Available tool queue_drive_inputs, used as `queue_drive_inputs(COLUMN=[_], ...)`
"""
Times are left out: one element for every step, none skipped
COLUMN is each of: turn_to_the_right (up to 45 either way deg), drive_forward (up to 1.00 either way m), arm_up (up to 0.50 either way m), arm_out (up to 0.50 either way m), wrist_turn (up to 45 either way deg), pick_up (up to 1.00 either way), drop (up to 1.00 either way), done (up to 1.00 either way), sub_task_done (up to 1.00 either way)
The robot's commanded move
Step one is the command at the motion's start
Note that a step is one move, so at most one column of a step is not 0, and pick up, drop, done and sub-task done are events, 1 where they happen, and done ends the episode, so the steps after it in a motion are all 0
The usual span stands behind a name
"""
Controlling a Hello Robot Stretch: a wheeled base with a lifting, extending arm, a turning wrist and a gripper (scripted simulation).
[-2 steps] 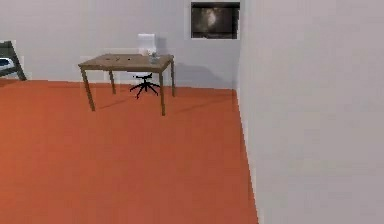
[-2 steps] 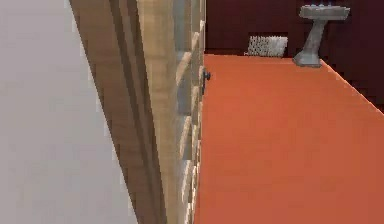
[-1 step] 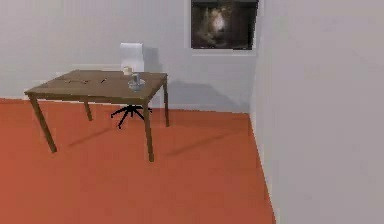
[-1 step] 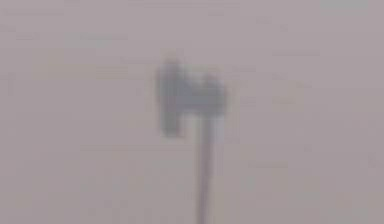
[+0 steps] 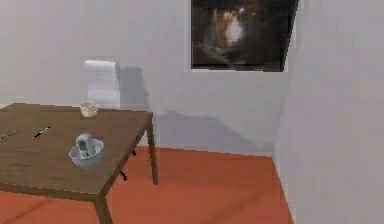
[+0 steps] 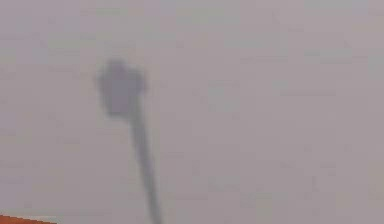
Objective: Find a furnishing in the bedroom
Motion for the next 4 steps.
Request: queue_drive_inputs(turn_to_the_right=[3.0, 0.0, -45.0, -9.0], drive_forward=[0.00, 0.90, 0.00, 0.00], arm_up=[0.00, 0.00, 0.00, 0.00], arm_out=[0.00, 0.00, 0.00, 0.00], wrist_turn=[0.0, 0.0, 0.0, 0.0], pick_up=[0.00, 0.00, 0.00, 0.00], drop=[0.00, 0.00, 0.00, 0.00], done=[0.00, 0.00, 0.00, 0.00], sub_task_done=[0.00, 0.00, 0.00, 0.00])
